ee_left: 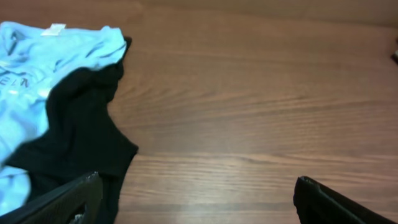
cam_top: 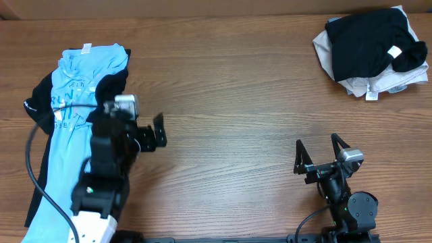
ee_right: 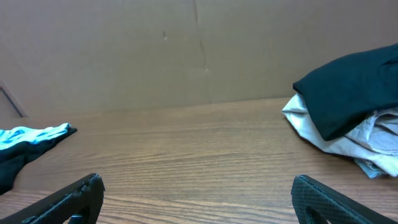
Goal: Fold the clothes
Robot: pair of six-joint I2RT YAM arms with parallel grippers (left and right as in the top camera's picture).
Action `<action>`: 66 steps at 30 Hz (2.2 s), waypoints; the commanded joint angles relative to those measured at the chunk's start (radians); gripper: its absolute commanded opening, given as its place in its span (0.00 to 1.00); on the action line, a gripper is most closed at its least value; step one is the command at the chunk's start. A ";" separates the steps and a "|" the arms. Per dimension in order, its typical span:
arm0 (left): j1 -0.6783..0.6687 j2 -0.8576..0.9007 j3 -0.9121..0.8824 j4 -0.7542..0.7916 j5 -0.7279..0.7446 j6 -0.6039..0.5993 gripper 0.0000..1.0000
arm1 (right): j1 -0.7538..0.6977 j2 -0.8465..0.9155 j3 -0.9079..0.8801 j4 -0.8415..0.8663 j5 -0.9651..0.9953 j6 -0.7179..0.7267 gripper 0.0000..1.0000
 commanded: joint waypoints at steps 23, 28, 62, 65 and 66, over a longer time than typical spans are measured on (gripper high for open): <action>0.029 -0.631 -0.683 0.415 0.008 -0.050 1.00 | 0.003 -0.010 -0.010 0.004 0.010 0.003 1.00; 0.074 -0.669 -0.683 0.387 0.009 -0.050 1.00 | 0.003 -0.010 -0.010 0.004 0.010 0.003 1.00; 0.171 -0.867 -0.683 0.312 0.008 0.082 1.00 | 0.003 -0.010 -0.010 0.004 0.010 0.003 1.00; 0.171 -0.867 -0.683 0.312 0.008 0.082 1.00 | 0.003 -0.010 -0.010 0.004 0.010 0.003 1.00; 0.171 -0.867 -0.683 0.312 0.008 0.082 1.00 | 0.003 -0.010 -0.010 0.004 0.010 0.003 1.00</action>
